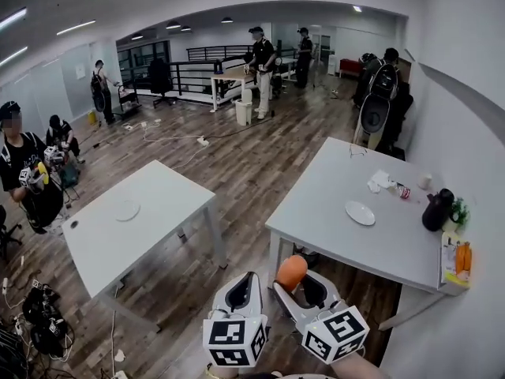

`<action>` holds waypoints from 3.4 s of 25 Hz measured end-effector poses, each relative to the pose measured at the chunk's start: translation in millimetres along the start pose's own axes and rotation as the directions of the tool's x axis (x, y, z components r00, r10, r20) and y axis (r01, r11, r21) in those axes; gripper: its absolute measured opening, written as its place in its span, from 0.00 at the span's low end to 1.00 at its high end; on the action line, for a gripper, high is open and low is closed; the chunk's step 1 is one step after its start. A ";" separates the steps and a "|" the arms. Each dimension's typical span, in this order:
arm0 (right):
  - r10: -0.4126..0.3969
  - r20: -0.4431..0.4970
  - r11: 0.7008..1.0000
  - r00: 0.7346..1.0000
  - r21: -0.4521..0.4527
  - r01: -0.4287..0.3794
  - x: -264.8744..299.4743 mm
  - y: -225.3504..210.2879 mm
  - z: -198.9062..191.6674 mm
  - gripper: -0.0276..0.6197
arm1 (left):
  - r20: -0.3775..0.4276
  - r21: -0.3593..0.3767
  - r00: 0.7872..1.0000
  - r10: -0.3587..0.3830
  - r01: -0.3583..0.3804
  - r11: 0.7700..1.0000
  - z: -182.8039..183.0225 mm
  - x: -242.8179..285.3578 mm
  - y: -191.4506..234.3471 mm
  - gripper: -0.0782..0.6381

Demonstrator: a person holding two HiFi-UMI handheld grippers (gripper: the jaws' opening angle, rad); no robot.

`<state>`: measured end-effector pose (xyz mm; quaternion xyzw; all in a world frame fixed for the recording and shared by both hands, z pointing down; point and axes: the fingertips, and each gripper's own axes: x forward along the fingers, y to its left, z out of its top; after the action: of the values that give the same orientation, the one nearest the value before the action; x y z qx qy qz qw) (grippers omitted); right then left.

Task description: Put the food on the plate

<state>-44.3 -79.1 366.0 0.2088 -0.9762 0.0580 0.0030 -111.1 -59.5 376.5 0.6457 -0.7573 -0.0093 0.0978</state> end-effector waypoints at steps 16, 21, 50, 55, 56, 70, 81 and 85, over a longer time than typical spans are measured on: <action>-0.325 -0.003 0.942 0.946 0.083 0.324 -50.3 -202.0 -24.3 0.37 | -0.084 0.052 0.956 -0.282 0.287 0.956 -36.9 164.6 -136.7 0.12; -0.363 -0.044 0.929 0.931 0.062 0.365 -39.6 -288.0 -26.0 0.37 | -0.088 0.029 0.934 -0.347 0.351 0.936 -45.1 248.1 -175.8 0.12; -0.274 -0.734 0.960 0.622 -0.173 0.219 58.6 -619.2 -178.1 0.36 | -0.191 0.000 0.867 -0.461 0.470 0.883 -118.2 512.5 -239.1 0.12; -0.204 -0.859 0.979 0.470 -0.174 0.108 89.4 -644.5 -215.2 0.36 | -0.201 -0.012 0.873 -0.444 0.451 0.893 -118.8 522.9 -229.8 0.12; -0.197 -0.872 0.980 0.448 -0.171 0.099 94.8 -648.4 -221.3 0.36 | -0.200 -0.012 0.876 -0.439 0.446 0.895 -118.8 524.9 -227.6 0.12; -0.168 -0.929 0.986 0.331 -0.153 0.070 121.4 -664.1 -269.9 0.35 | -0.197 -0.001 0.900 -0.388 0.396 0.918 -112.4 533.6 -205.7 0.12; -0.260 -0.801 0.962 0.539 -0.169 0.214 122.7 -659.5 -239.8 0.37 | -0.200 0.009 0.903 -0.379 0.389 0.921 -107.2 521.5 -206.8 0.12; -0.294 -0.607 0.945 0.738 -0.070 0.319 117.4 -622.0 -184.2 0.30 | -0.200 0.006 0.907 -0.370 0.379 0.925 -103.0 514.3 -206.7 0.12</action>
<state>99.0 -669.4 622.1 0.3363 -0.8736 0.1397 0.3229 31.5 -586.2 518.5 0.7788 -0.6060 0.0524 0.1535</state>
